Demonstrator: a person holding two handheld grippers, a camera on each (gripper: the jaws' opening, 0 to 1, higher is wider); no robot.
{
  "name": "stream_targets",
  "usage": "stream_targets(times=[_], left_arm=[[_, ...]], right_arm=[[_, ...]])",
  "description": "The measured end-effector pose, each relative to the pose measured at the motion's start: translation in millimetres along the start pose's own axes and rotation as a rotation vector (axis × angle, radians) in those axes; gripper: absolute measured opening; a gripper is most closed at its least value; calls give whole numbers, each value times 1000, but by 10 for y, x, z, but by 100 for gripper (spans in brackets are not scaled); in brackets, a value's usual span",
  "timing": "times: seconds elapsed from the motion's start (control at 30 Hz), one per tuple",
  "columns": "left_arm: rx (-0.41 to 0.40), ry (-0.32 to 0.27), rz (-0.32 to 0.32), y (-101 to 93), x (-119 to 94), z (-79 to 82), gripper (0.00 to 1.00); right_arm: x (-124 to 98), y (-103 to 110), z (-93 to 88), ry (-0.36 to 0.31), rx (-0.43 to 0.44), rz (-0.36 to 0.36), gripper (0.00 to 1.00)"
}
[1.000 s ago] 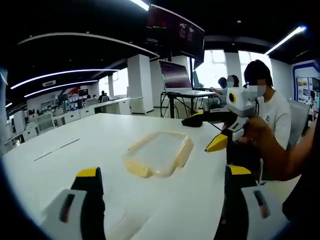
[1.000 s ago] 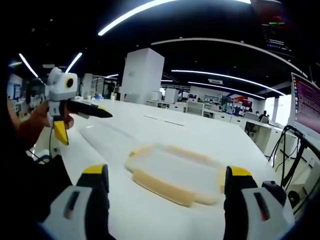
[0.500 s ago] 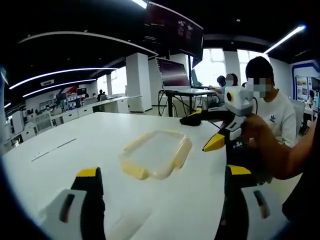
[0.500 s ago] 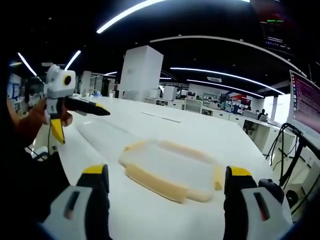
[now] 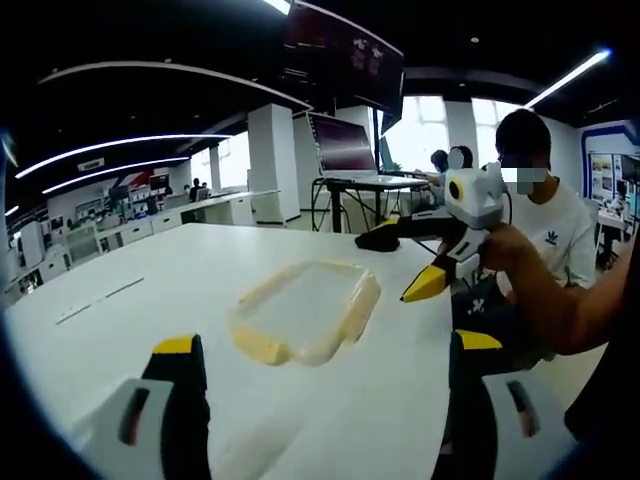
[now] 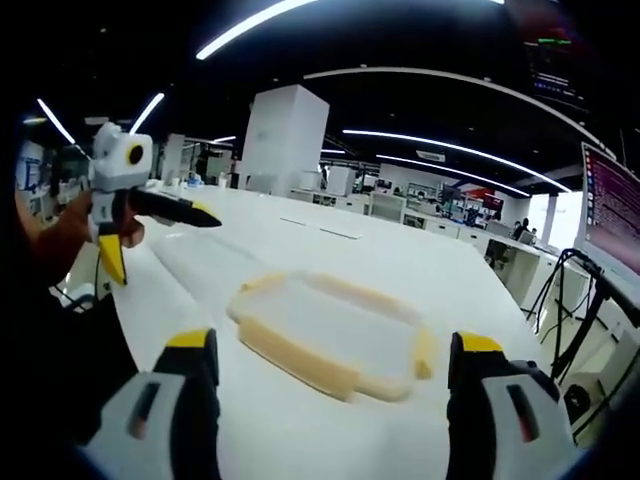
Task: Snap each plastic latch of the storage box into its locked position after aligning the lid with the box until every specified latch is closed and the lid sits flush.
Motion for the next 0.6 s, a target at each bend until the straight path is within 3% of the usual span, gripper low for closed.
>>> stream_targets(times=[0.6], left_arm=[[-1, 0, 13, -50, 141, 37, 100]], right_arm=[[-40, -97, -64, 14, -16, 31, 97]])
Point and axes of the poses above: the point that each gripper's makers call its tool centre point, and the gripper's own axes: x roughly forward along the fingers, y roughly to its left, z roughly out of its top, the point moved 7 cm from there along -x, roughly backward along the fingers, and after that the axes turned 9 degrees about z, right-handed, at the moved point
